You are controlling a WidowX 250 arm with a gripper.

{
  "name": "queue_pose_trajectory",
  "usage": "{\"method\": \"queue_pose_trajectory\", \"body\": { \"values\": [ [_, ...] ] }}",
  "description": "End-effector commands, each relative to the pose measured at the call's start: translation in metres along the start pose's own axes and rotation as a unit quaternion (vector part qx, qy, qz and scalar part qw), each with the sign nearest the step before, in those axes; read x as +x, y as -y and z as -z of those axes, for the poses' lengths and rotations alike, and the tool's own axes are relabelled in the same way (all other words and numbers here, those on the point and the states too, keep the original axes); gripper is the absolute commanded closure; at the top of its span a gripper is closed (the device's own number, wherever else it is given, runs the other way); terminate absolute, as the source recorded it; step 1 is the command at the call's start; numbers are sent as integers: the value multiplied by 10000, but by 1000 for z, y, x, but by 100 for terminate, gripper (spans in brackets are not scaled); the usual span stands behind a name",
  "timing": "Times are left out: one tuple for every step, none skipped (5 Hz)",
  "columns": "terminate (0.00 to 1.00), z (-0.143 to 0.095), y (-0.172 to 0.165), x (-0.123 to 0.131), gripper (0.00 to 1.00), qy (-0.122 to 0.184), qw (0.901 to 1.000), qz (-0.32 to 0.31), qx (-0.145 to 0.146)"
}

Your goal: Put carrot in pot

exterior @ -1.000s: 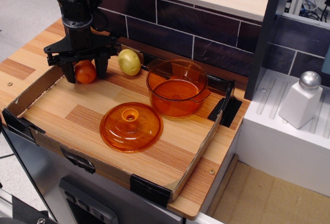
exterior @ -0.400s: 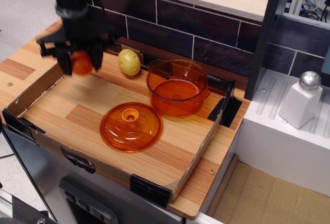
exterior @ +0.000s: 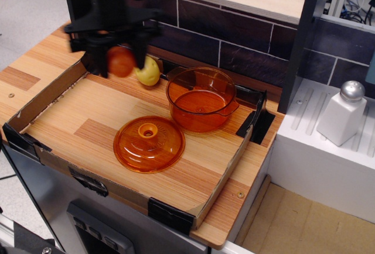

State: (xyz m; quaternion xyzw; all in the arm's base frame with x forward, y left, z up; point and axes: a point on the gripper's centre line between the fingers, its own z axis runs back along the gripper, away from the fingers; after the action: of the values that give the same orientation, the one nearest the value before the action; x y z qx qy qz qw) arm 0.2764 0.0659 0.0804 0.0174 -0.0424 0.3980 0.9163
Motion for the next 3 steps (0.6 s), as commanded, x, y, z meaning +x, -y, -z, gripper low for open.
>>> {"method": "queue_pose_trajectory", "body": {
  "values": [
    [0, -10, 61, -10, 100, 196, 9998, -14, -35],
    [0, -1, 82, -8, 100, 287, 9995, -127, 54],
    [0, 14, 82, -4, 0, 495, 9986, -183, 65]
  ]
}}
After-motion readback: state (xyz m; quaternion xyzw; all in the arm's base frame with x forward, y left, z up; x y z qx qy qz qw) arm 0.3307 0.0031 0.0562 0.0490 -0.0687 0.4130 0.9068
